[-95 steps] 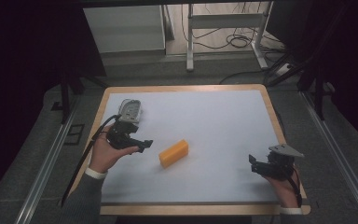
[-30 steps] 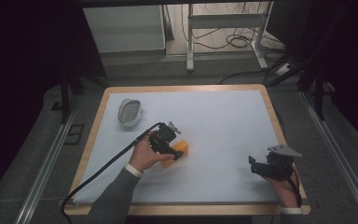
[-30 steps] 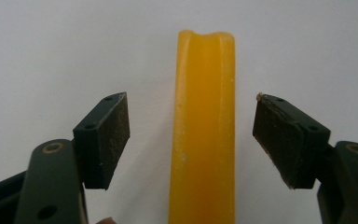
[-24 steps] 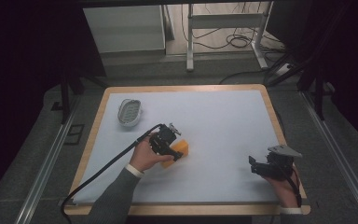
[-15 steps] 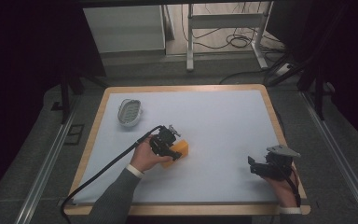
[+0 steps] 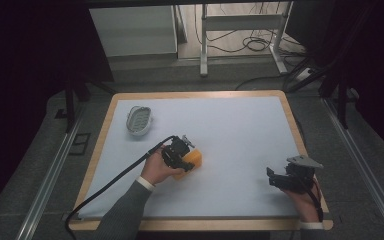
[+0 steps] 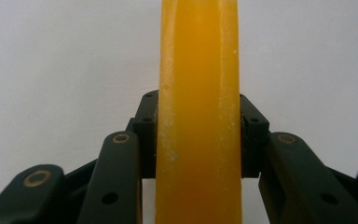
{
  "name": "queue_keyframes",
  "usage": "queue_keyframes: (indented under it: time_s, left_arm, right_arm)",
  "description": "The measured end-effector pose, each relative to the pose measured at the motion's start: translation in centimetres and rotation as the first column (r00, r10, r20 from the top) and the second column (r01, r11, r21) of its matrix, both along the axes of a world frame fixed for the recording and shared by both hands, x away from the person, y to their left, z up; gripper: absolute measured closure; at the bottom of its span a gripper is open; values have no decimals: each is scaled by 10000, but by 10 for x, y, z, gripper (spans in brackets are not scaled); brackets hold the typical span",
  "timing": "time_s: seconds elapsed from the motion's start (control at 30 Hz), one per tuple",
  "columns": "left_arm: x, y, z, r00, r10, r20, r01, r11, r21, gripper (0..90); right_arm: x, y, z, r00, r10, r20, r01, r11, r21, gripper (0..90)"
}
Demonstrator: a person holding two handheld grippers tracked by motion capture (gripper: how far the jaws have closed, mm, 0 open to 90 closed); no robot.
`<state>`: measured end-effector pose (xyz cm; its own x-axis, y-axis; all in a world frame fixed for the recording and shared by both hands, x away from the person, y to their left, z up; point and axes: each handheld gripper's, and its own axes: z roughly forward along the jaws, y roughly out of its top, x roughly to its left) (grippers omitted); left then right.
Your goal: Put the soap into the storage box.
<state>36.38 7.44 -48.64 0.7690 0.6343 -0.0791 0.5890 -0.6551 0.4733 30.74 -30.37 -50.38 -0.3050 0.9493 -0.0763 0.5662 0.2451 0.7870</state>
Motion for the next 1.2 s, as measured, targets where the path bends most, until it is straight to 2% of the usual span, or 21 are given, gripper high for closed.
queue_keyframes:
  time_s: [0.13,0.3,0.63,0.67,0.87,1.2]
  left_arm:
    - [1,6,6,9994,250,242,-246,9996,-136,610]
    - [1,11,12,9994,265,243,-254,9987,-443,610]
    - [0,19,22,9987,322,403,-295,9975,-642,611]
    - [-1,20,25,9973,420,602,-376,9967,-715,611]
    - [-4,24,33,9956,443,823,-369,9952,-903,611]
    - [-4,31,40,9937,559,967,-466,9943,-956,611]
  right_arm:
    - [0,0,1,10000,-41,33,41,10000,23,55]
    - [0,-1,1,10000,-33,61,33,10000,18,55]
    - [-1,-1,2,9999,-68,78,68,10000,-2,55]
    - [-1,-1,2,10000,-49,66,49,10000,-8,55]
    - [-1,-2,2,10000,-66,73,66,10000,1,55]
    - [0,-2,1,10000,-73,46,73,10000,-12,55]
